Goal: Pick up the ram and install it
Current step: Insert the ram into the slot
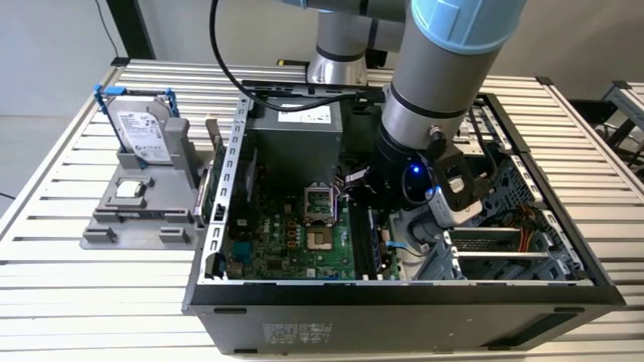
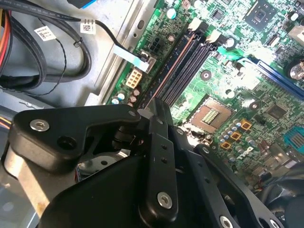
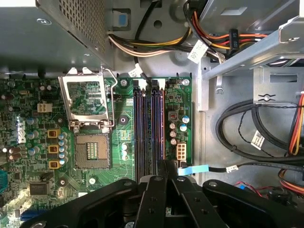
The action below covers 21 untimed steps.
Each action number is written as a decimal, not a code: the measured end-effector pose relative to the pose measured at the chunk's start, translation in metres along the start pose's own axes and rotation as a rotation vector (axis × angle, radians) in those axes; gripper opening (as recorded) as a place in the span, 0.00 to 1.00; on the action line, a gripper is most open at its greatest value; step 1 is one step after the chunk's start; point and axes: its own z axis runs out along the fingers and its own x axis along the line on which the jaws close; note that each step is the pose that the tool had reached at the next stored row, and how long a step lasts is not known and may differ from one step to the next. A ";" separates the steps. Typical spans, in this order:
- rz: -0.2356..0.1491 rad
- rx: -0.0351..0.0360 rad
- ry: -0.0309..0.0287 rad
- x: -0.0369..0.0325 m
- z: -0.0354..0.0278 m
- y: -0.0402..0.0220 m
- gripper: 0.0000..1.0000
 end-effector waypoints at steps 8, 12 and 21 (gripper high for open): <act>-0.091 -0.0004 0.0035 0.0000 -0.0001 0.0000 0.00; -0.137 -0.0008 0.0053 0.0000 0.0000 0.0000 0.00; -0.259 -0.0015 0.0099 0.0000 0.0000 0.0003 0.00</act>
